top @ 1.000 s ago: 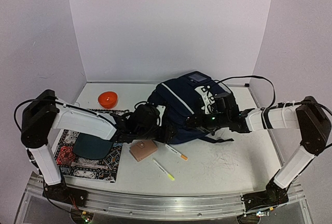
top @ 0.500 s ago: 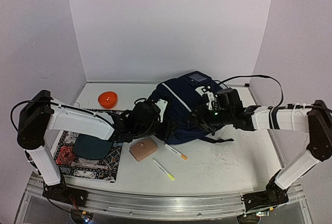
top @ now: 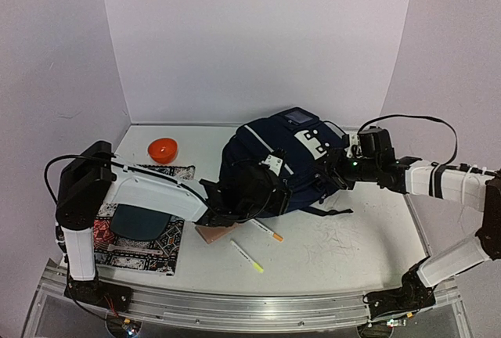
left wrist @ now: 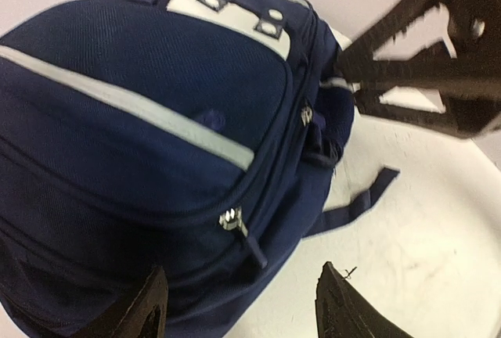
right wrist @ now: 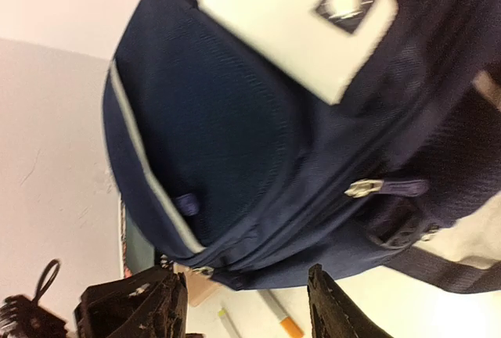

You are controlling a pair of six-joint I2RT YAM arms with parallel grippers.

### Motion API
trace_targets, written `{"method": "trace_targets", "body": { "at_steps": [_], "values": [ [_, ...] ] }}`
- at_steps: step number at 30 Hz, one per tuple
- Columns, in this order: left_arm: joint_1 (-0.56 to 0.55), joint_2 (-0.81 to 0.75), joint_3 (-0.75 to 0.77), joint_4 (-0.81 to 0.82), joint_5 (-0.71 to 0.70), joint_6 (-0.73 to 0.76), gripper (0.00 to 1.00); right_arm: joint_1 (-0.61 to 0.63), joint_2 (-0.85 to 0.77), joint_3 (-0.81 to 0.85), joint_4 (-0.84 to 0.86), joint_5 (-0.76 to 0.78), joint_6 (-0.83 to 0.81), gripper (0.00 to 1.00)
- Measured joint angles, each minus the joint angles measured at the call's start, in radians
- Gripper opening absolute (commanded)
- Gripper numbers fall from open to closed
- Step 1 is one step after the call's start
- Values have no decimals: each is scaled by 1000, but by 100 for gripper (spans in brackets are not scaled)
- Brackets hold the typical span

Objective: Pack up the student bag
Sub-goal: Pick up the upper front pocket of the student bag, then unzip the upper front pocket of the student bag.

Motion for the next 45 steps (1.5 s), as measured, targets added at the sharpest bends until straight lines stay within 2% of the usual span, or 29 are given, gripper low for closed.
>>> {"method": "trace_targets", "body": {
  "at_steps": [7, 12, 16, 19, 28, 30, 34, 37, 45],
  "values": [
    [-39, 136, 144, 8, -150, -81, 62, -16, 0, -2, -15, 15, -2, 55],
    [-52, 186, 164, -5, -238, -155, 60, -16, 21, 20, -19, -2, -12, 55],
    [-52, 204, 201, -53, -300, -218, 52, -16, 53, 49, -19, -26, -25, 55],
    [-52, 221, 235, -84, -333, -247, 47, -16, 70, 64, -19, -48, -31, 55],
    [-50, 233, 246, -152, -369, -337, 47, -16, 90, 77, 8, -107, -18, 56],
    [-50, 233, 246, -160, -369, -346, 39, -16, 98, 77, 32, -120, -3, 56],
    [-42, 233, 246, -175, -352, -361, 13, -13, 135, 71, 93, -145, 39, 56],
    [-36, 233, 244, -179, -319, -371, 0, -5, 173, 71, 117, -155, 69, 56],
    [-32, 190, 167, -157, -209, -342, 0, 33, 200, 16, 182, -143, 152, 57]
  ]
}}
